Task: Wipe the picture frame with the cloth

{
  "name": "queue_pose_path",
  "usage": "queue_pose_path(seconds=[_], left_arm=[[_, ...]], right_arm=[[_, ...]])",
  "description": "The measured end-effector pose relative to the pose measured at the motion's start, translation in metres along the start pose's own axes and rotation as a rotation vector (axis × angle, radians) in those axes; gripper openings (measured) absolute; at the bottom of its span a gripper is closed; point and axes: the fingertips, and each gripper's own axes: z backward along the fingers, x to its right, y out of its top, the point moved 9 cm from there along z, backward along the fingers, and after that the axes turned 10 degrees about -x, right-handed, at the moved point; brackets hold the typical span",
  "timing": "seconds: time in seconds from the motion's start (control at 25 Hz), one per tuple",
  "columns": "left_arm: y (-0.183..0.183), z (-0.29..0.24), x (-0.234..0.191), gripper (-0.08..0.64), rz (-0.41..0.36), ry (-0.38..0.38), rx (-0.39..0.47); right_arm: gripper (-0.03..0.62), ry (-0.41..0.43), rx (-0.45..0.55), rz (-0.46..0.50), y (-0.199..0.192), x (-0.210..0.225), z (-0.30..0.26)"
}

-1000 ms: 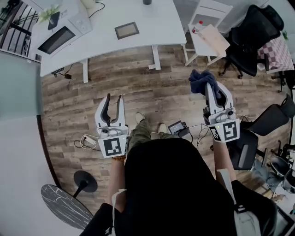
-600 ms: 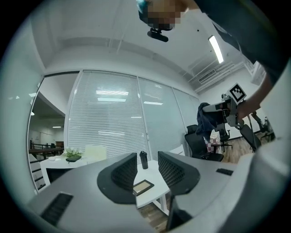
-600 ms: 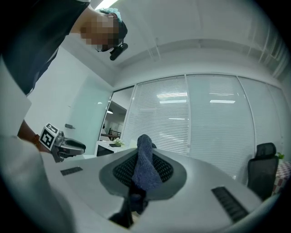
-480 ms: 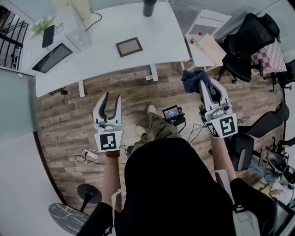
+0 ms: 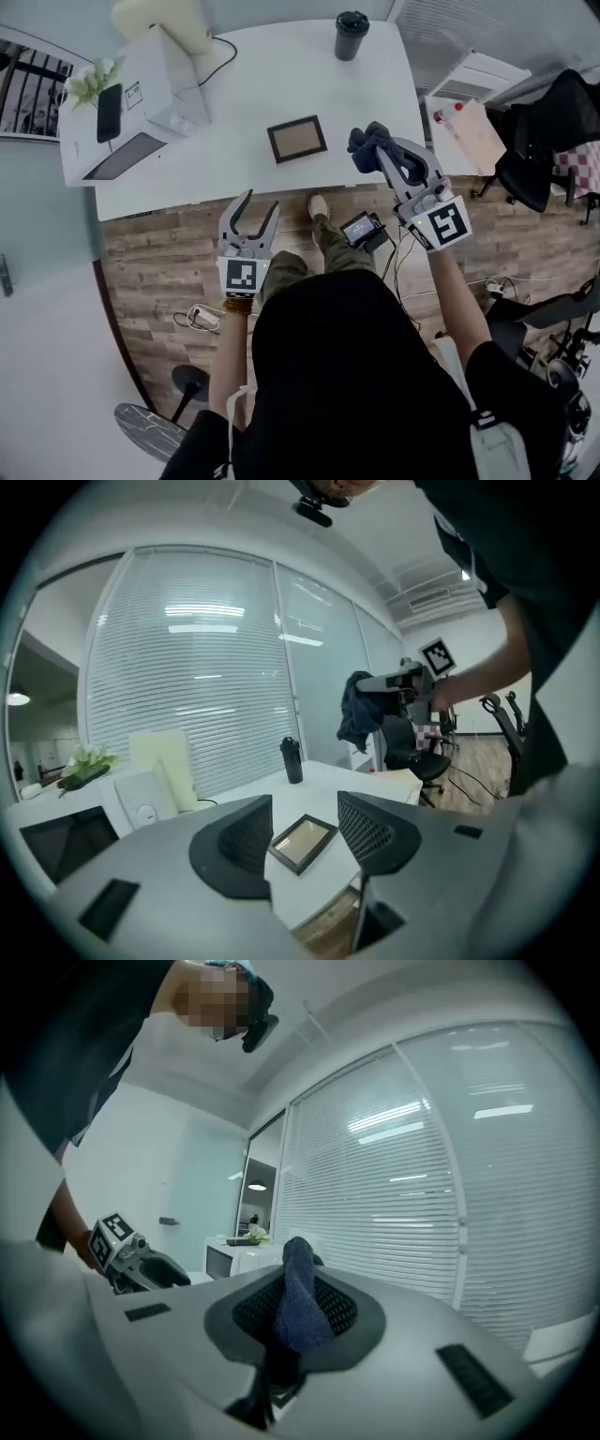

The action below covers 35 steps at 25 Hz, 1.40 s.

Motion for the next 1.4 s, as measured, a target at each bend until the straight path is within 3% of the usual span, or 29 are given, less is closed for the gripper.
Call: queue_pose_path(seconds=[0.12, 0.28, 0.4, 0.52, 0.68, 0.76, 0.88, 1.12, 1.4], left_arm=[[-0.009, -0.050, -0.020, 0.261, -0.085, -0.046, -0.124], [-0.034, -0.108, -0.040, 0.304, -0.139, -0.148, -0.246], [-0.050, -0.155, -0.051, 0.350, -0.115, -0.195, -0.317], [-0.070, -0.197, -0.053, 0.387, -0.105, -0.222, -0.401], [-0.091, -0.232, -0.056, 0.396, -0.147, -0.271, -0.503], [-0.097, -0.243, -0.058, 0.394, -0.129, -0.294, -0.557], [-0.101, -0.248, -0.059, 0.393, -0.069, -0.325, -0.605], [-0.101, -0.249, -0.059, 0.393, -0.054, -0.310, -0.611], [-0.101, -0.247, -0.057, 0.377, -0.048, -0.307, -0.606]], right_arm=[[0.023, 0.116, -0.078, 0.045, -0.028, 0.031, -0.070], [0.023, 0.285, -0.213, 0.032, -0.082, 0.042, -0.151], [0.023, 0.368, -0.372, -0.028, -0.129, 0.043, -0.200], [0.023, 0.375, -0.537, -0.023, -0.172, 0.032, -0.238], [0.023, 0.299, -0.701, 0.067, -0.208, 0.020, -0.269], [0.023, 0.274, -0.771, 0.070, -0.215, 0.023, -0.277], [0.023, 0.280, -0.802, 0.034, -0.216, 0.024, -0.277], [0.023, 0.323, -0.862, 0.164, -0.214, 0.012, -0.261], [0.023, 0.446, -0.910, 0.189, -0.218, -0.022, -0.233]])
